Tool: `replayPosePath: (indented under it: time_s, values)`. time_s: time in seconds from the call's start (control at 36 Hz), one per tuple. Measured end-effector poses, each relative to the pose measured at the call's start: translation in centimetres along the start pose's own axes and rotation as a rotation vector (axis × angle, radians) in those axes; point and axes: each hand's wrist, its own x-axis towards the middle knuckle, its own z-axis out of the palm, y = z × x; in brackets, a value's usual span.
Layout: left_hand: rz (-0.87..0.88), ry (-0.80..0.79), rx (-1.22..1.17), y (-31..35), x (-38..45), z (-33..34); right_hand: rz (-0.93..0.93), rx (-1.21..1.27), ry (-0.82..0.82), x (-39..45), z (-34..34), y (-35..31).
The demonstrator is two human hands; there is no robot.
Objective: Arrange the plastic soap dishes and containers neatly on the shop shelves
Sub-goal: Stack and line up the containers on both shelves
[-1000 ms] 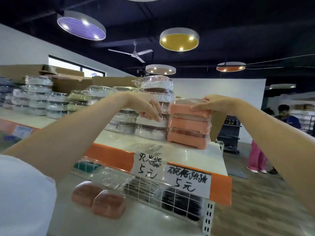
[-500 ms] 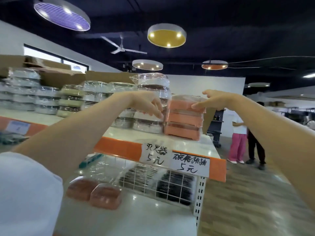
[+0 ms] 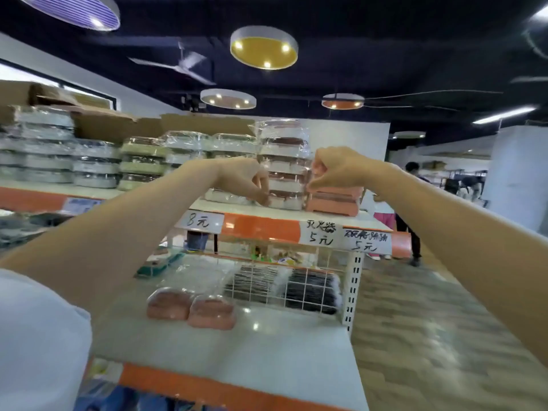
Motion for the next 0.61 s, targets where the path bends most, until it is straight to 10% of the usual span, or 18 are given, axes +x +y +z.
replayPosePath:
  time_s: [0.61]
  values:
    - [-0.375, -0.128, 0.032, -14.6, -13.3, 11.8, -0.298, -0.025, -0.478, 0.6, 19.9, -16.8]
